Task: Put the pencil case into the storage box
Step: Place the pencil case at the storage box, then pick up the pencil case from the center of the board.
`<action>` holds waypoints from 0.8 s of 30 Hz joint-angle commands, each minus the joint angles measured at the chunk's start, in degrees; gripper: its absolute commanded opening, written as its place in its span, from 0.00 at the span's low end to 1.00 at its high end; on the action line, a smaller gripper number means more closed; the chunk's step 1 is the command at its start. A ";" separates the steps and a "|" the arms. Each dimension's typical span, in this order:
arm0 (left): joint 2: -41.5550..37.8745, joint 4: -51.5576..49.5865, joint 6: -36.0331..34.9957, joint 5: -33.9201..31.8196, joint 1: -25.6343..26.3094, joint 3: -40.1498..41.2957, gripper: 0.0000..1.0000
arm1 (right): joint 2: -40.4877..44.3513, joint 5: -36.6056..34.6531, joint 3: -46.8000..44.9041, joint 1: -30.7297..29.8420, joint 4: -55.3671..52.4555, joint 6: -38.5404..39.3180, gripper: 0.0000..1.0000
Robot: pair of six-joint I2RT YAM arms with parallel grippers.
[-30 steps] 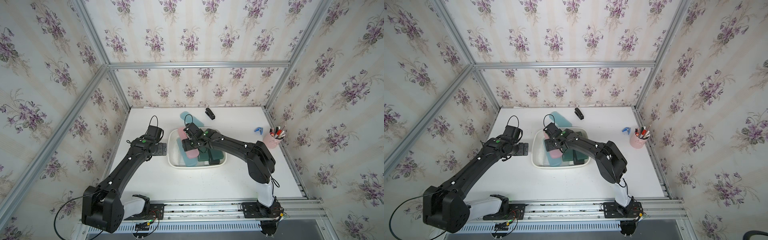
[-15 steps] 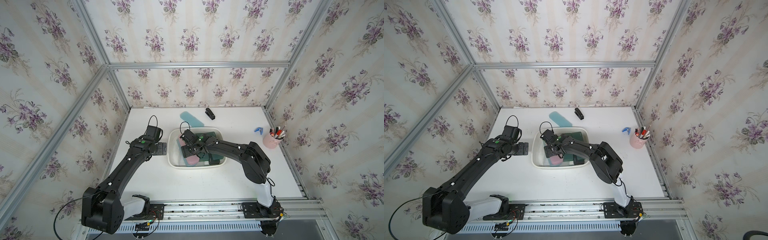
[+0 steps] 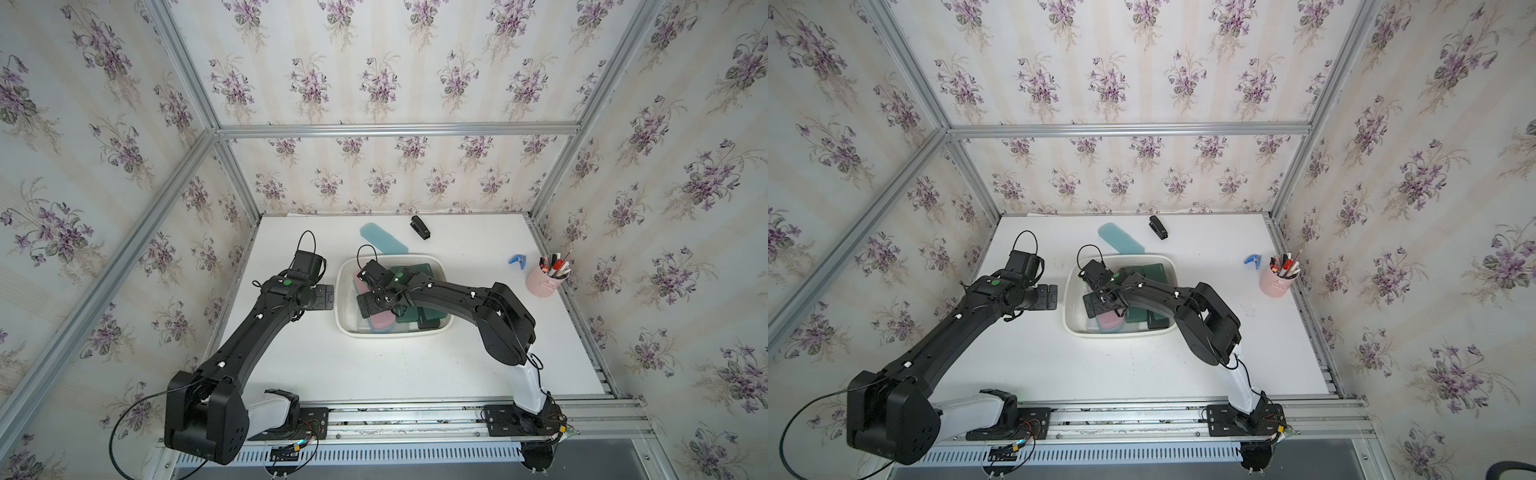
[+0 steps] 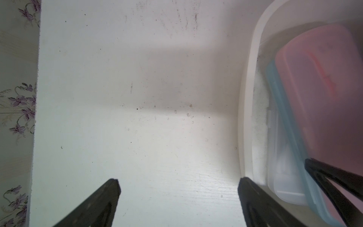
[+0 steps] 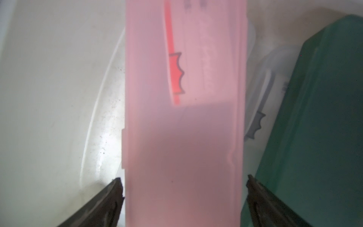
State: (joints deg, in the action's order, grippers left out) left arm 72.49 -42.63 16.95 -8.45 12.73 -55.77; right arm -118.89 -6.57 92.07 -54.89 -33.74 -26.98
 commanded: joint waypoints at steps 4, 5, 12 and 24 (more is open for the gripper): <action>2.32 -0.51 -0.40 -0.04 -0.12 -3.78 0.99 | 4.75 -2.67 -1.94 0.13 0.62 0.00 1.00; 3.30 -0.65 -1.00 0.07 -0.08 -5.62 0.99 | 5.69 -3.20 -1.98 0.20 0.62 0.17 1.00; 20.94 -5.21 -6.80 1.11 -0.08 -30.04 0.99 | 13.91 -6.35 -5.05 3.85 1.58 2.14 1.00; 57.32 -11.79 -5.47 3.35 4.71 -73.14 0.99 | 29.22 0.53 -27.99 22.19 12.80 8.76 1.00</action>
State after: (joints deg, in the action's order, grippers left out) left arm 125.19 -51.27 11.14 -5.61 16.45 -123.20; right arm -90.30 -9.10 65.98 -34.54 -25.15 -21.15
